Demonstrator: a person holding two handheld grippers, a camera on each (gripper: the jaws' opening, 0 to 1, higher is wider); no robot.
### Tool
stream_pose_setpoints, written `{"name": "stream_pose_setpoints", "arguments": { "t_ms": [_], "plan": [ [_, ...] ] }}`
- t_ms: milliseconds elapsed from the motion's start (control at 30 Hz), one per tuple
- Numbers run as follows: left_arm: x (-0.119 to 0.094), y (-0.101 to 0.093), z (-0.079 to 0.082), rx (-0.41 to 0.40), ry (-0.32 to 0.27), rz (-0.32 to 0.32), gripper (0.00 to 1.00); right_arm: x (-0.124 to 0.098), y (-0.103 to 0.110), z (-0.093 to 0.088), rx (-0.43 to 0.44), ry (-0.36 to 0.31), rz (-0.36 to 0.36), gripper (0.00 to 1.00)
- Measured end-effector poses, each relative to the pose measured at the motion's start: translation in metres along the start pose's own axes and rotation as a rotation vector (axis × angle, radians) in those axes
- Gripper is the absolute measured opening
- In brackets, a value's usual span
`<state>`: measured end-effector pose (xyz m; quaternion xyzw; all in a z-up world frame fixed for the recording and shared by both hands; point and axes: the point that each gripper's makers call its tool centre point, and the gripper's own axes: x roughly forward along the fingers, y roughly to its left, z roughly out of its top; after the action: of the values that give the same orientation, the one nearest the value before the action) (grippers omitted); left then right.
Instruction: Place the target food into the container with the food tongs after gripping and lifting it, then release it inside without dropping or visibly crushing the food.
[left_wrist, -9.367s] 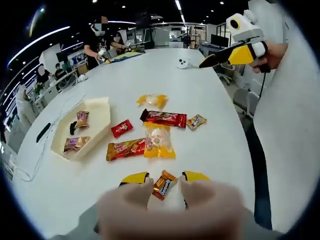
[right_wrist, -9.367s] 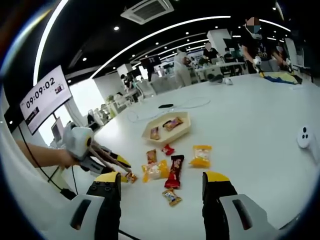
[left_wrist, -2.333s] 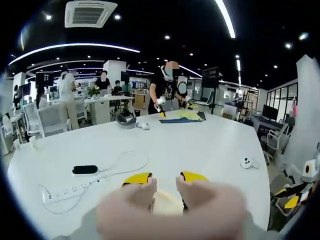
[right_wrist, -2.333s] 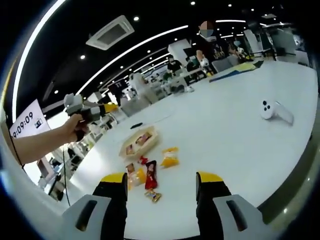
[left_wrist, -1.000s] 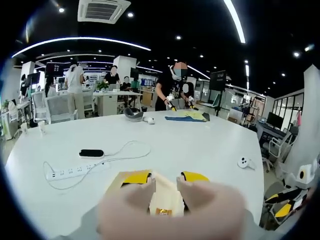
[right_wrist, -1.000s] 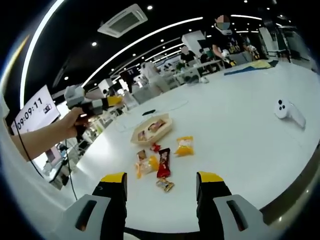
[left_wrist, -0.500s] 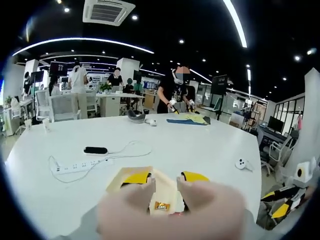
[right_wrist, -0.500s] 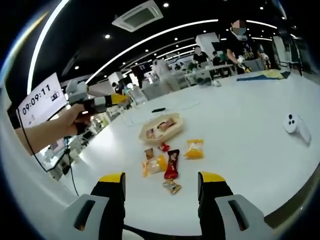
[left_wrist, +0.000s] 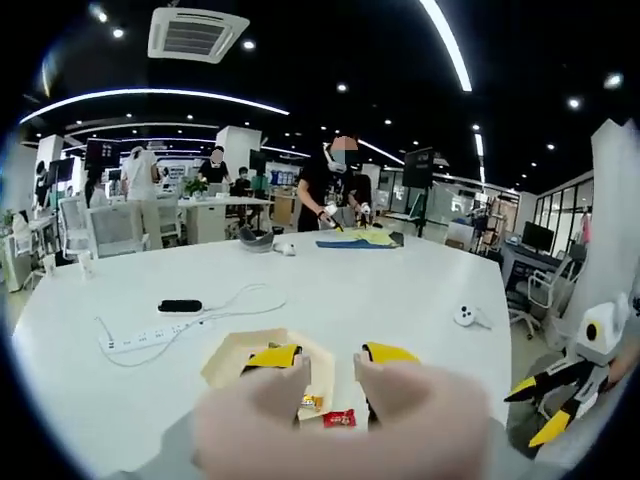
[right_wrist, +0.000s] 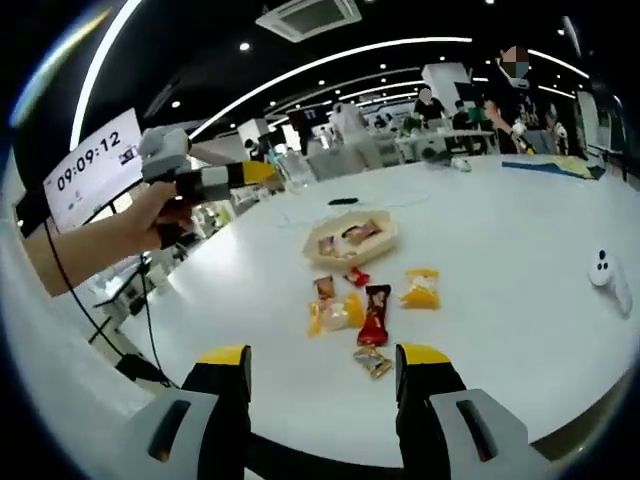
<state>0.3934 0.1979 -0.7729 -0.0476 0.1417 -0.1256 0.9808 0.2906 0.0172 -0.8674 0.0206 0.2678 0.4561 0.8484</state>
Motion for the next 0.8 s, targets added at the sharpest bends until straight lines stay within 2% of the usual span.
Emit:
{"name": "stream_pose_setpoints", "arguments": {
  "t_ms": [67, 133, 200, 267, 400, 500, 667, 800],
  "plan": [
    [0.001, 0.000, -0.004, 0.001, 0.007, 0.005, 0.23, 0.003, 0.002, -0.001, 0.002, 0.000, -0.005, 0.59],
    [-0.001, 0.000, -0.009, -0.040, 0.021, 0.020, 0.23, 0.006, 0.004, 0.001, 0.022, -0.017, -0.011, 0.59],
    [-0.005, -0.002, -0.007, -0.048, -0.001, 0.013, 0.23, 0.010, 0.003, 0.003, 0.002, -0.014, -0.007, 0.59],
    [-0.006, -0.002, -0.007, -0.039, -0.002, 0.018, 0.23, 0.012, -0.006, 0.006, -0.022, -0.014, -0.021, 0.59],
    [-0.011, 0.005, -0.002, -0.065, -0.019, 0.058, 0.23, 0.016, -0.022, 0.019, 0.014, -0.033, -0.025, 0.59],
    [-0.016, 0.003, 0.005, -0.082, -0.043, 0.080, 0.23, 0.022, -0.022, 0.032, -0.014, -0.050, -0.009, 0.59],
    [-0.013, -0.001, -0.004, -0.071, -0.020, 0.101, 0.24, 0.027, -0.021, 0.041, -0.028, -0.054, 0.030, 0.59],
    [-0.012, -0.012, -0.004, -0.130, -0.037, 0.070, 0.24, 0.032, -0.024, 0.043, -0.035, -0.049, 0.053, 0.59]
  ]
}}
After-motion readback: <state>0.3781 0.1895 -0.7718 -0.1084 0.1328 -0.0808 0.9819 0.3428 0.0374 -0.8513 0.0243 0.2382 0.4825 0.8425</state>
